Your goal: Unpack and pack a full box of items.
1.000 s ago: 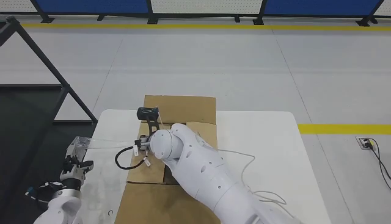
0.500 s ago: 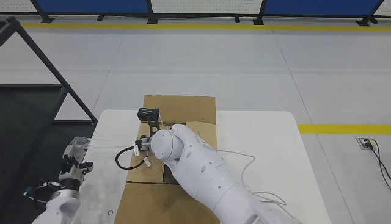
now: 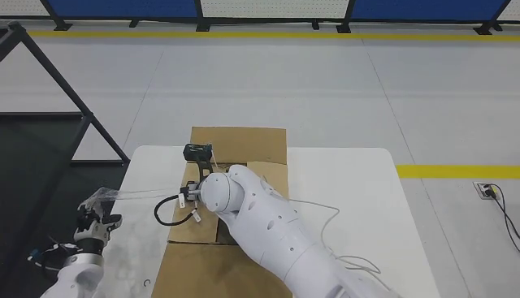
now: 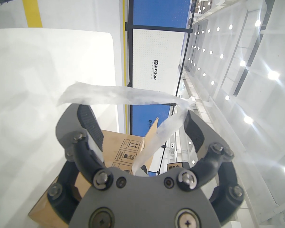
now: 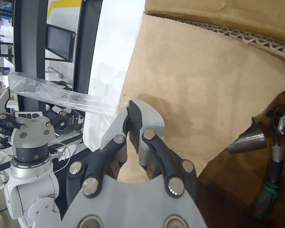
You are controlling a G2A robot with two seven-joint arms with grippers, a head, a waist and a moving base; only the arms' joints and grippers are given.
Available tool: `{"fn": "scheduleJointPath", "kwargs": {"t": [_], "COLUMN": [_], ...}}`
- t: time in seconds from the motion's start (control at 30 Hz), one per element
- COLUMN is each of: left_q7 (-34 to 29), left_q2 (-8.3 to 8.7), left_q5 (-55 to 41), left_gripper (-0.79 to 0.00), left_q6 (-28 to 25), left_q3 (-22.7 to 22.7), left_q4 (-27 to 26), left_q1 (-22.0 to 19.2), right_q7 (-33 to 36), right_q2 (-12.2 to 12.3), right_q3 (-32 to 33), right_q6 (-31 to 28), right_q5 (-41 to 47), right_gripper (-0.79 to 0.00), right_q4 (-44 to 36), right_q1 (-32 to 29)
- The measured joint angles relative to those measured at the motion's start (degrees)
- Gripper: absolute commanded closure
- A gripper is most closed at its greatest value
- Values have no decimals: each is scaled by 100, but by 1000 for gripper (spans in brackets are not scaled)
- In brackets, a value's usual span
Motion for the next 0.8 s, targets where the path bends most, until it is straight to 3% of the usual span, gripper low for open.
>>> {"fn": "scheduleJointPath", "kwargs": {"t": [0.57, 0.8], "left_q7": [-20, -448], "left_q2": [-7, 19], "left_q5": [0, 195], "left_gripper": [-785, -785], "left_q6": [-42, 43], "left_q3": [-44, 68], "left_q4": [-125, -59], "left_q1": [68, 50], "right_q7": [9, -5], "right_q2": [-5, -6], "right_q3": [32, 52], "right_q6": [-4, -17], "right_q5": [-43, -45], "right_gripper": [0, 0], "right_q4": [-7, -12], "right_q1": [-12, -18]}}
